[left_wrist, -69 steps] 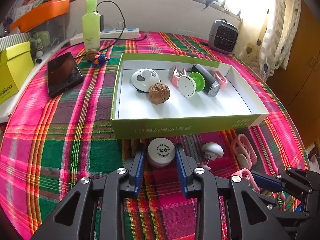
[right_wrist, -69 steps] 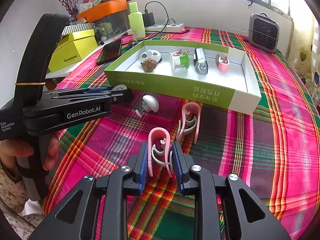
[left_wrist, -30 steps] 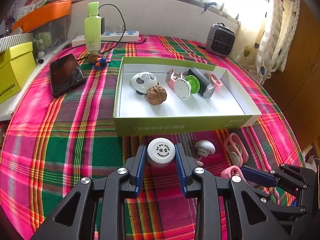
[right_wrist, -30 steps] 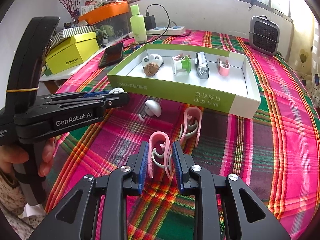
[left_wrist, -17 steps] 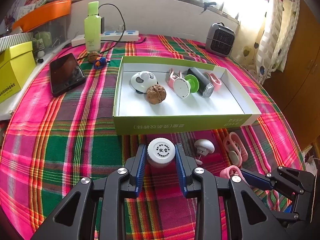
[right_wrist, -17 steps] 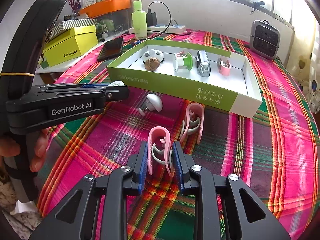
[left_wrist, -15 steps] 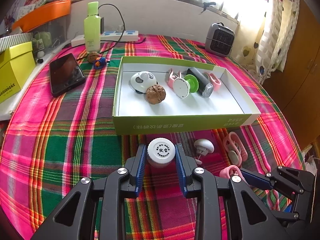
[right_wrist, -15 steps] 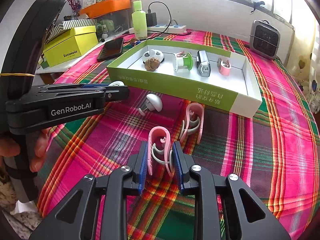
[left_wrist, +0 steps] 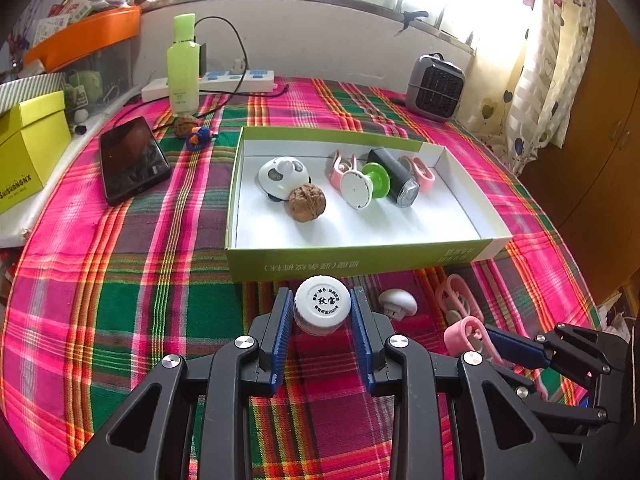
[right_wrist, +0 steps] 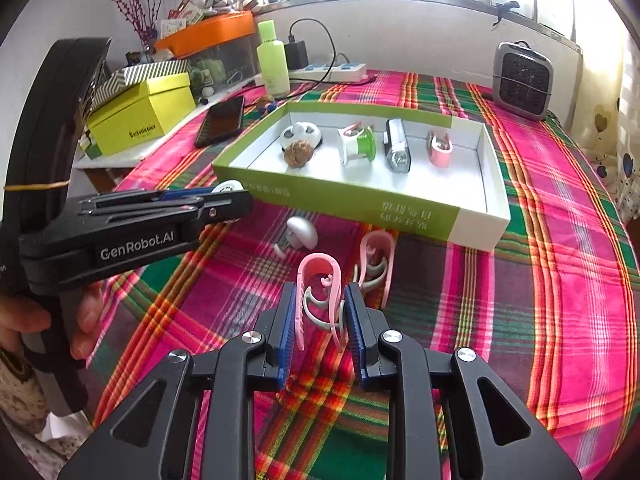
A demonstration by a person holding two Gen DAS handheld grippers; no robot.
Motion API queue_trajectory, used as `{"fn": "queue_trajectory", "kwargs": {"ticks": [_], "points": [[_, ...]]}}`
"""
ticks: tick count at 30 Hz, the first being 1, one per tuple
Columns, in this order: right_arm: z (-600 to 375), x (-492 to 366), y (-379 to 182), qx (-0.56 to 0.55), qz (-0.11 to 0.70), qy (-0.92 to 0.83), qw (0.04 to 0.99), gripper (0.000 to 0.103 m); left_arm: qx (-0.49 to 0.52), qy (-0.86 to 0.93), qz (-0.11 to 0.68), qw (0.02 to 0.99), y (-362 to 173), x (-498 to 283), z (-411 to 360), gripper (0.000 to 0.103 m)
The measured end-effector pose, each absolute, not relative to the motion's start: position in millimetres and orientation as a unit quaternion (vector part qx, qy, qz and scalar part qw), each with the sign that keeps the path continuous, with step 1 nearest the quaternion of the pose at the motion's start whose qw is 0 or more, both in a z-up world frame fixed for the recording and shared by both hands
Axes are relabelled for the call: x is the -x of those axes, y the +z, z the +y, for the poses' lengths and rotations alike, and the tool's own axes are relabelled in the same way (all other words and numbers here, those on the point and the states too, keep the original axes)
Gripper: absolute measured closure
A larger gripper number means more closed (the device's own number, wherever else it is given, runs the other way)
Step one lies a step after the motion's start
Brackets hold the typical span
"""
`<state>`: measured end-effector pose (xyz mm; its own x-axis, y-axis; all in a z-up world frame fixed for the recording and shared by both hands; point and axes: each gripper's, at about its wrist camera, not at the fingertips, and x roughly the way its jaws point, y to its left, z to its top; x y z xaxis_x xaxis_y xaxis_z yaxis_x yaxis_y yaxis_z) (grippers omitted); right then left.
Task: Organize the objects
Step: 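Grasp the white round puck with the left tool while the right tool holds the pink clip, then carry the white puck and pink clip over the white box with both tools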
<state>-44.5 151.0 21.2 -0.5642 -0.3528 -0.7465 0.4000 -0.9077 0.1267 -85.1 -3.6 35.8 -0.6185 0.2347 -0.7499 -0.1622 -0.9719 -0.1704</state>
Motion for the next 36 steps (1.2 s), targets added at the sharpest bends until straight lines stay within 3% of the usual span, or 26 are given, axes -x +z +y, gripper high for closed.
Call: {"fn": "queue_trajectory", "kwargs": {"ticks": [19, 36], "points": [[149.8, 92.1, 47.5, -0.400, 0.030, -0.891, 0.212, 0.078, 0.410, 0.905, -0.048, 0.105, 55.5, 115.2, -8.5, 0.076], [147.6, 148.1, 37.4, -0.426, 0.020, -0.879, 0.212, 0.078, 0.433, 0.896, -0.052, 0.088, 40.4, 149.4, -8.8, 0.076]]}}
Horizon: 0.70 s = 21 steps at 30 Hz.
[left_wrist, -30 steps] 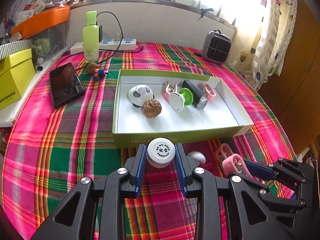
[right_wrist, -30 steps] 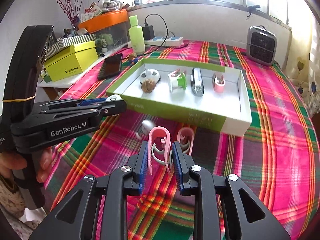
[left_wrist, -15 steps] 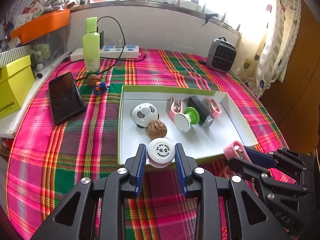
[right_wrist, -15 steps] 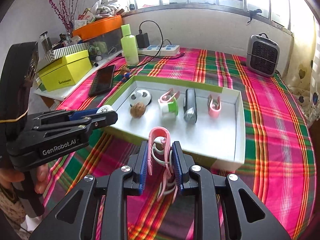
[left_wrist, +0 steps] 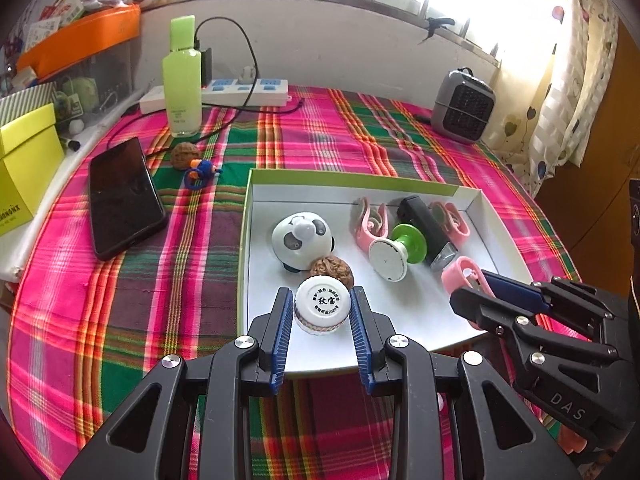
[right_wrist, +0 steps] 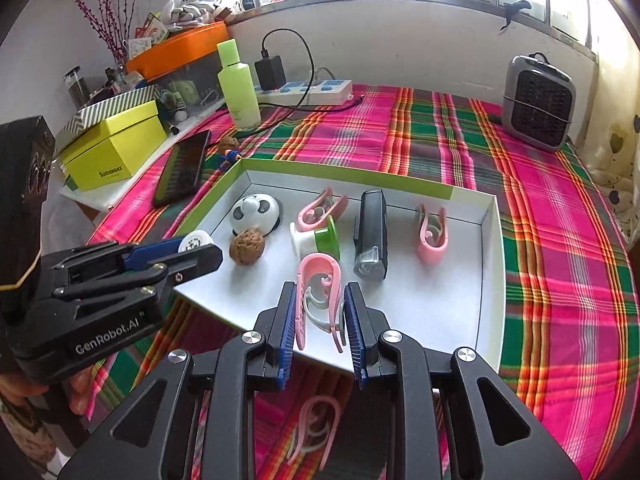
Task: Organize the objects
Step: 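Carry the white puck and pink clip over the white box with both tools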
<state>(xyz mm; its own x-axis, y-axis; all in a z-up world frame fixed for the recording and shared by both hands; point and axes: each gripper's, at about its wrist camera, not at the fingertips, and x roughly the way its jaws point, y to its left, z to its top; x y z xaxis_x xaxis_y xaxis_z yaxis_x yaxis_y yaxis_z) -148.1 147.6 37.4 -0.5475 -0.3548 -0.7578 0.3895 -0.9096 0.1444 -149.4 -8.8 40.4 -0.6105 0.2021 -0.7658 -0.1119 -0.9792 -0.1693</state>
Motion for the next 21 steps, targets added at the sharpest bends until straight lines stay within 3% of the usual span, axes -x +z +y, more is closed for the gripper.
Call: {"fn": "queue_trajectory", "kwargs": {"ticks": [21], "points": [[142.8, 173.8, 15.4, -0.462, 0.020, -0.857, 0.225, 0.078, 0.448, 0.888, -0.046, 0.088, 26.8, 166.2, -2.4, 0.076]]}}
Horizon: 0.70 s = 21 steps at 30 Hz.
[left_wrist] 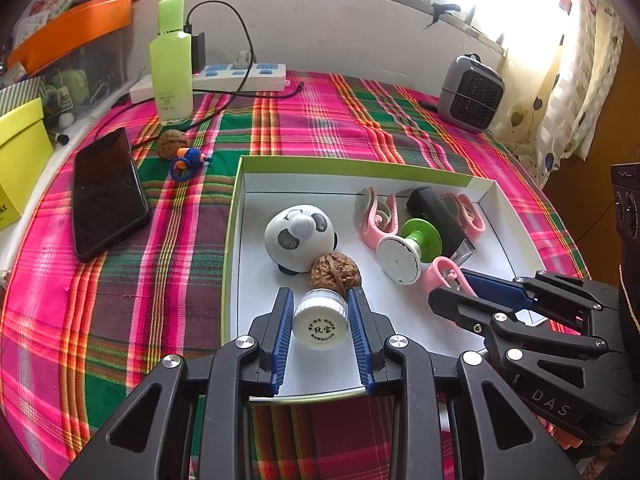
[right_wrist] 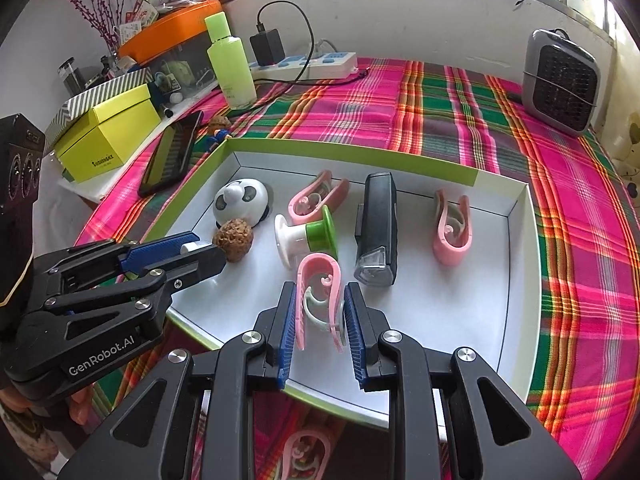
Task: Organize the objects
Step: 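Carry the white puck and pink clip over the white box with both tools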
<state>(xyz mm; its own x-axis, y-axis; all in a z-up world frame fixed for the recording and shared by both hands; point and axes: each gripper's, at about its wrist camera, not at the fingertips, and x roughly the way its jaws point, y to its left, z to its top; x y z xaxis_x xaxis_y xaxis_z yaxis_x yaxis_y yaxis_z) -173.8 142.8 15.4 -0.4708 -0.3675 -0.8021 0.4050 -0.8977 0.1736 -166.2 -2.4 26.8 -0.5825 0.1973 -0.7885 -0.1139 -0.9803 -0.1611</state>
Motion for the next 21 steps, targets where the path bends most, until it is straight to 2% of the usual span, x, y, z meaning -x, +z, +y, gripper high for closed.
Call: {"fn": "queue_trajectory", "kwargs": {"ticks": [21], "points": [[136.1, 176.5, 10.3, -0.460, 0.031, -0.858, 0.226, 0.078, 0.450, 0.888, -0.039, 0.084, 25.4, 170.2, -1.7, 0.076]]}}
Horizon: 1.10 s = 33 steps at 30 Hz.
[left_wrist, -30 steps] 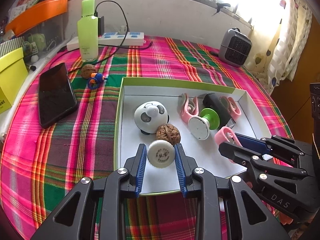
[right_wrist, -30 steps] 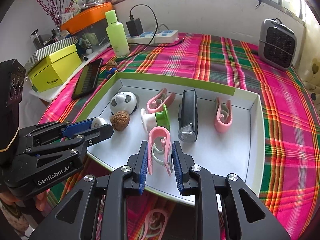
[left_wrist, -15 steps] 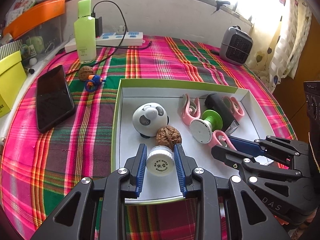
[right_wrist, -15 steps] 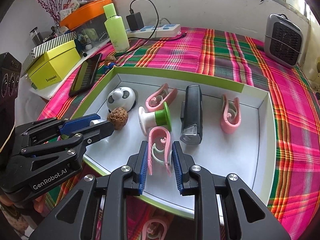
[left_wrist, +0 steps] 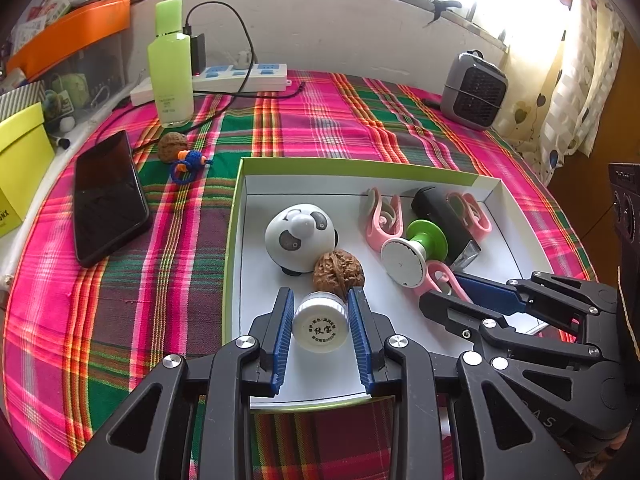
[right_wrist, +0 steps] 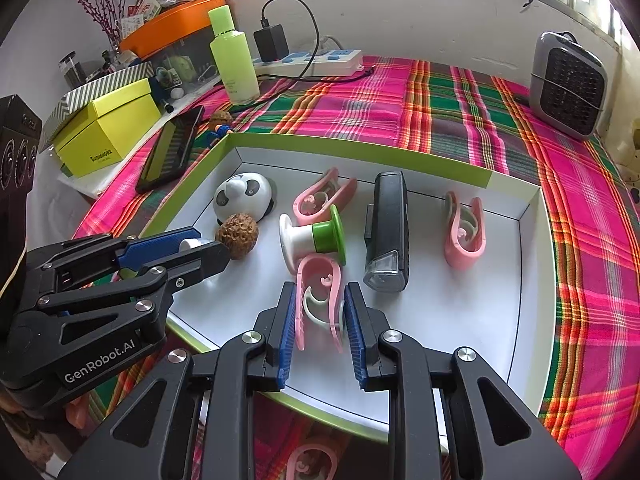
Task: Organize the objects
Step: 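Carry the white puck and pink clip over the white box with both tools, then open both tools to set the puck and pink clip in the box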
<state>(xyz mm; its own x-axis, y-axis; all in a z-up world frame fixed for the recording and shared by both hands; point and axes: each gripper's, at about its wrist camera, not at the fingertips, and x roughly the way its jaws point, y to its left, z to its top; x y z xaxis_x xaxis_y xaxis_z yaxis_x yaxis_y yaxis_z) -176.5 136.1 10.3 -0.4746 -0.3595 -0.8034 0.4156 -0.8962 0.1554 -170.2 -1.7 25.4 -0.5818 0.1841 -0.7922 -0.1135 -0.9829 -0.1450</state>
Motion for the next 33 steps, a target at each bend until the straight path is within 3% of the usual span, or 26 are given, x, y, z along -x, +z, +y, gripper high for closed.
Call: {"fn": "queue_trajectory", "kwargs": {"ticks": [18, 33], "points": [[136.3, 172.6, 10.8, -0.457, 0.027, -0.861, 0.223, 0.078, 0.449, 0.889, -0.038, 0.081, 23.9, 169.0, -2.1, 0.075], [138.0, 168.1, 14.6, -0.450, 0.038, -0.865, 0.218, 0.072, 0.447, 0.890, -0.032, 0.080, 26.3, 162.1, 1.6, 0.066]]}}
